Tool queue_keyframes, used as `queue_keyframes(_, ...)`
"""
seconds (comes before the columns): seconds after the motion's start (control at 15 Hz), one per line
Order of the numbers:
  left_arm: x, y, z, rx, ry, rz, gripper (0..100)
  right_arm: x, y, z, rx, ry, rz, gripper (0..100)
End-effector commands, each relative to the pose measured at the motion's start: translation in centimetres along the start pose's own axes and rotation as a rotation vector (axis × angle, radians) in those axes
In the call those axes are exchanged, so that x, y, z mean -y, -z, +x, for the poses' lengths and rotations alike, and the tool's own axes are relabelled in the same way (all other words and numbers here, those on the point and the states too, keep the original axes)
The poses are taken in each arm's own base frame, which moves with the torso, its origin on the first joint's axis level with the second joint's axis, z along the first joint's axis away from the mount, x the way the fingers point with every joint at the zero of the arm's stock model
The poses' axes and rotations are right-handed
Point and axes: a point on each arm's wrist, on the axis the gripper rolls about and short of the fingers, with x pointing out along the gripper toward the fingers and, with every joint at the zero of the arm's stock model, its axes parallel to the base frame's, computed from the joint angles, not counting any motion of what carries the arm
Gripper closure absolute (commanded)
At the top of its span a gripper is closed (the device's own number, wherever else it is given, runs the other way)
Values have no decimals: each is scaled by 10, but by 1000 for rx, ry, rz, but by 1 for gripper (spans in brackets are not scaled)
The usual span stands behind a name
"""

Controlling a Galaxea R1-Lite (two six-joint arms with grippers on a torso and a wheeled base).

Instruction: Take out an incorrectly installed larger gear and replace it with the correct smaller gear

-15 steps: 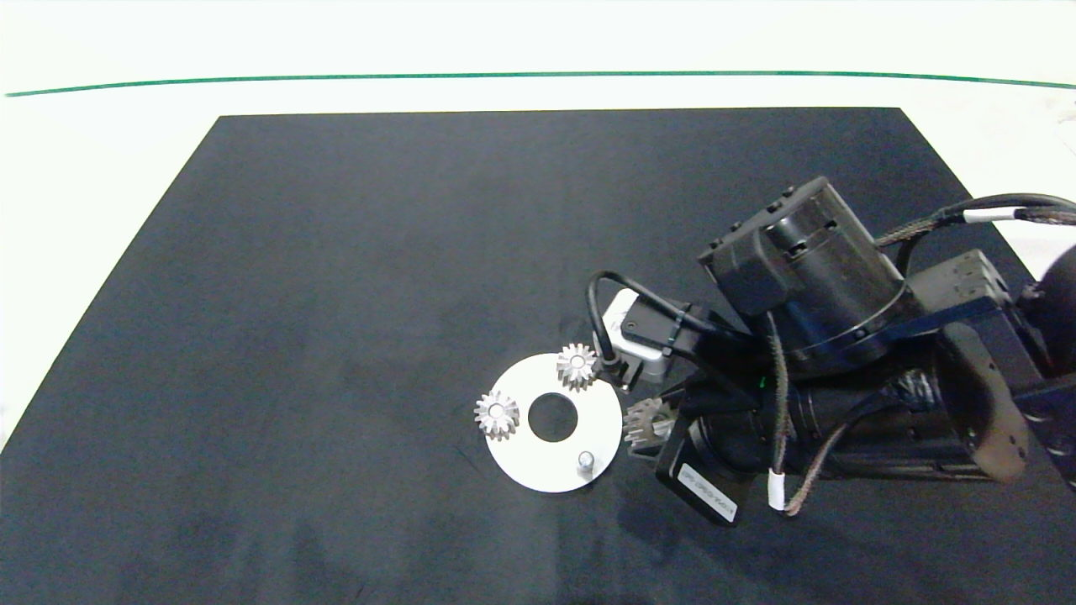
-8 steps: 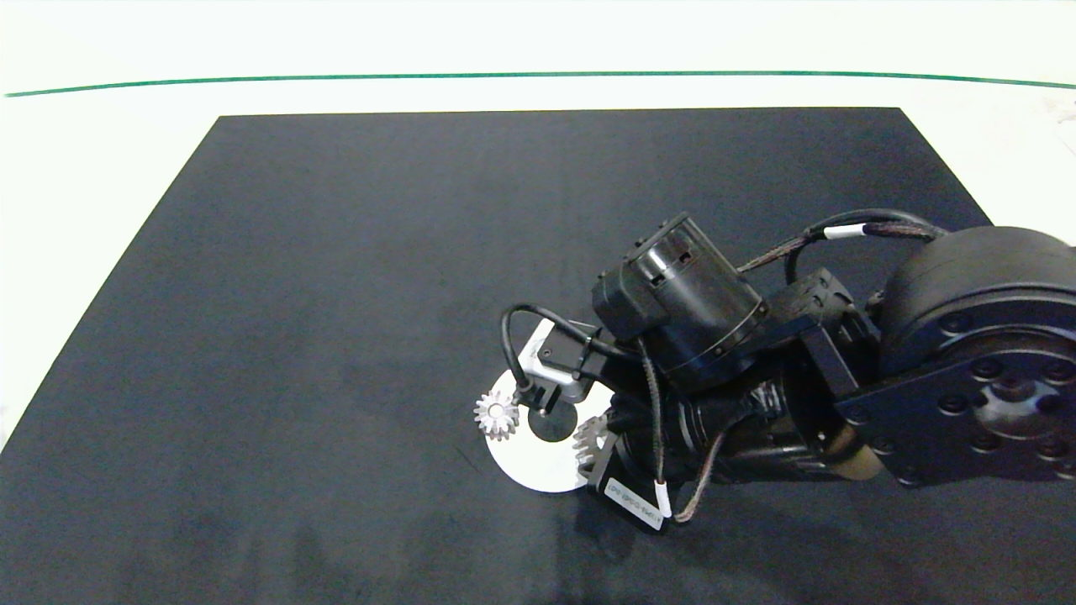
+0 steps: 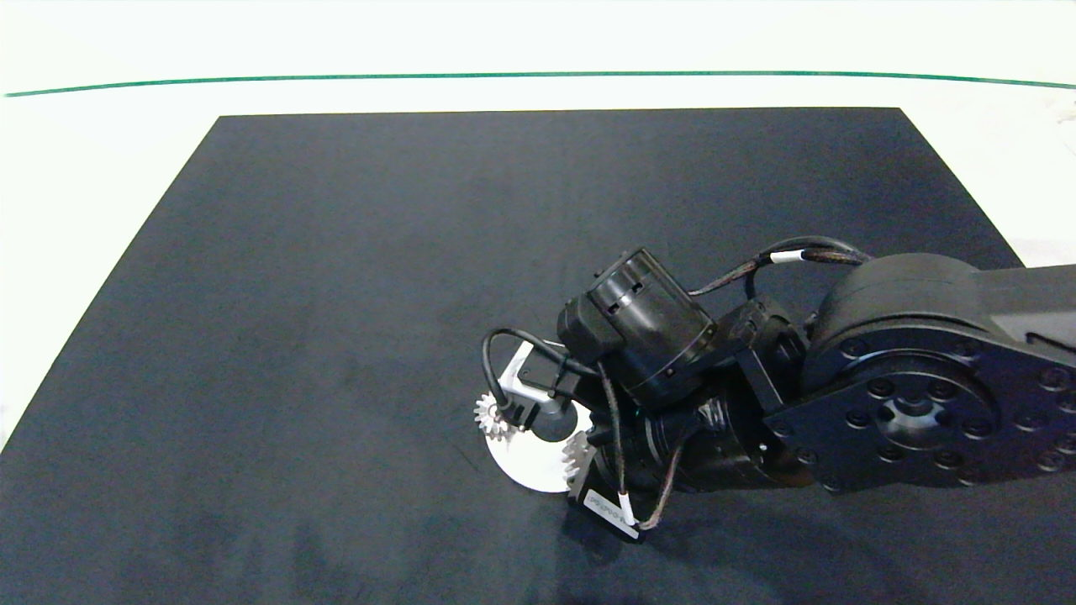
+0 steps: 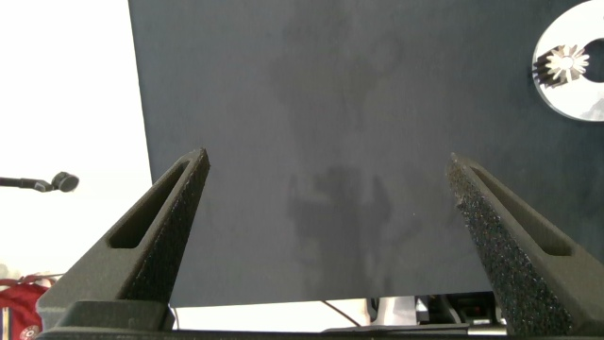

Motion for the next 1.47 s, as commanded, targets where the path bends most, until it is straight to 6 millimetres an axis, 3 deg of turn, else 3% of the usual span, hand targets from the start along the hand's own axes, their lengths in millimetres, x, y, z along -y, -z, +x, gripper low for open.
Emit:
queue_keyframes(0.07, 0, 1, -1, -3, 0, 2, 0, -2, 0, 5, -12, -4, 11, 69)
queue_keyframes(1.47, 0, 1, -1, 2, 1, 1, 0, -2, 8, 2, -32, 0, 12, 69)
